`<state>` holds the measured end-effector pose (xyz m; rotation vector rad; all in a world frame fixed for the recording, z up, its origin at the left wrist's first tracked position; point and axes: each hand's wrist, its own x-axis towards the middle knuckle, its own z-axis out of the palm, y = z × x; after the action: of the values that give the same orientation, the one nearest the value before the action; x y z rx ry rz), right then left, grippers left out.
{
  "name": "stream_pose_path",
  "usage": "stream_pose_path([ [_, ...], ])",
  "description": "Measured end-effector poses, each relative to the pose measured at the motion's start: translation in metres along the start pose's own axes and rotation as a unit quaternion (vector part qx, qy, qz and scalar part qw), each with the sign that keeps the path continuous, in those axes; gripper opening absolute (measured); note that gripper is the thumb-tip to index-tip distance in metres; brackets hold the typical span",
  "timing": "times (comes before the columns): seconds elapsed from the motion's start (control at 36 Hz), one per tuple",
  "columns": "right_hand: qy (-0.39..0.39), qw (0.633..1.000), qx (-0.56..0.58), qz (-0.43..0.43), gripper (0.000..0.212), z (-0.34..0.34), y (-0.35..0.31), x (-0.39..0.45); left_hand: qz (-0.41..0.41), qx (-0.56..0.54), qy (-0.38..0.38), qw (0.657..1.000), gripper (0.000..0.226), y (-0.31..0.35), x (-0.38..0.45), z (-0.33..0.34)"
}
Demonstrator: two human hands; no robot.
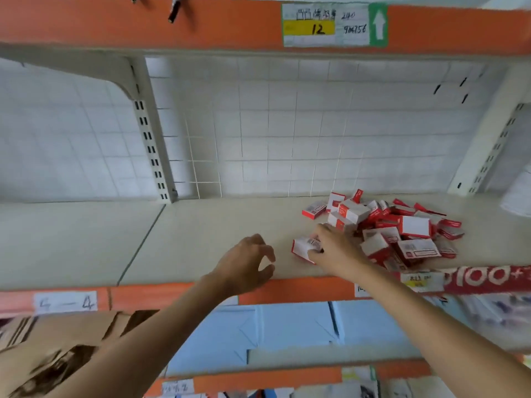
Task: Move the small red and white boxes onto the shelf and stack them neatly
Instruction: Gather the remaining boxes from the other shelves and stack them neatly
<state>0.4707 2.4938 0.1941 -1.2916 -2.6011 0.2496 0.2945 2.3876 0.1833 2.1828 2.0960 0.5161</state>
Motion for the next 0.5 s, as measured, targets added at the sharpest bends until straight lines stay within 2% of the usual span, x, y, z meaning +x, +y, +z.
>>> stream_pose_path([
  [0.22,-0.013,0.983,0.108,-0.145,0.028,0.021,-0.095,0.021,-0.148,0.033,0.057,0.987,0.024,-0.049,-0.086,-0.038],
  [0.5,-0.056,0.940,0.142,-0.304,0.027,0.052,-0.288,0.027,-0.276,0.078,0.100,0.953,0.018,-0.146,-0.233,-0.109],
])
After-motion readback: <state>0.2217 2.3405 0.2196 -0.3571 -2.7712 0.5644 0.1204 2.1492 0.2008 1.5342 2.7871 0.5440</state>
